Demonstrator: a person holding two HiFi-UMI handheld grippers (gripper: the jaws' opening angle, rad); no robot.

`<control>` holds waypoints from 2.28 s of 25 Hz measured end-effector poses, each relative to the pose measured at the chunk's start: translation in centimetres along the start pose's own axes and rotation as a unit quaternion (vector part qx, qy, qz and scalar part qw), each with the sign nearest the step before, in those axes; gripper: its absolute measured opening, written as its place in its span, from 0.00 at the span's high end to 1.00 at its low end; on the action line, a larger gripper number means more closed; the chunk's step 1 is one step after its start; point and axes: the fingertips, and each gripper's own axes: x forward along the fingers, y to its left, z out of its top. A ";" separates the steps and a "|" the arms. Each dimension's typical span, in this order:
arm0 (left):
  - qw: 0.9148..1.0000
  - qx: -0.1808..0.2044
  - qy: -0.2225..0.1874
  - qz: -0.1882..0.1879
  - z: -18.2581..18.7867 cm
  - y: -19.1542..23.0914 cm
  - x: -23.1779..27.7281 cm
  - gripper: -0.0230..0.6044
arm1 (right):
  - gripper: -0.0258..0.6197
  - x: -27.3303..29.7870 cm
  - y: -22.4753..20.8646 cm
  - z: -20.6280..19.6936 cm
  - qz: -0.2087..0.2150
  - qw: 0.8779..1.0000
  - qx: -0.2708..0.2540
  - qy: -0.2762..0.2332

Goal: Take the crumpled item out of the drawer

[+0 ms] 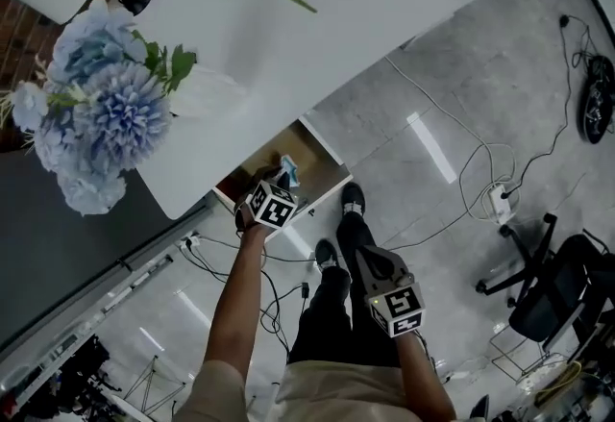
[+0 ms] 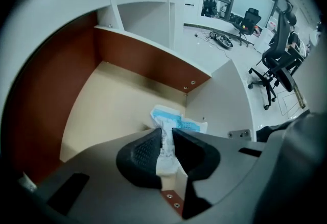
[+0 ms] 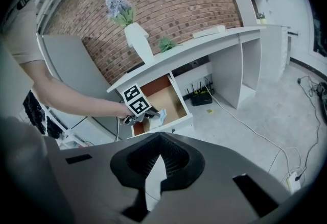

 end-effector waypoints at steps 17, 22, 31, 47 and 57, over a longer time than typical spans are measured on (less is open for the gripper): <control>0.997 -0.032 -0.075 0.006 1.8 -0.8 -13.2 0.84 | 0.92 -0.4 6.2 8.0 0.008 0.999 -0.035 -0.035; 0.992 -0.055 -0.110 0.014 1.6 -1.7 -18.0 0.84 | 0.92 -2.6 7.8 10.5 -0.005 0.997 -0.052 -0.051; 0.979 -0.087 -0.180 0.036 0.3 -3.7 -29.0 0.84 | 0.92 -6.3 13.9 11.6 -0.006 0.993 -0.085 -0.081; 0.947 -0.174 -0.264 0.059 -5.3 -8.9 -42.1 0.84 | 0.92 -9.9 21.3 9.1 -0.002 0.991 -0.096 -0.093; 0.938 -0.182 -0.287 0.072 -6.9 -10.4 -45.0 0.84 | 0.92 -11.5 22.5 7.8 -0.009 0.990 -0.095 -0.101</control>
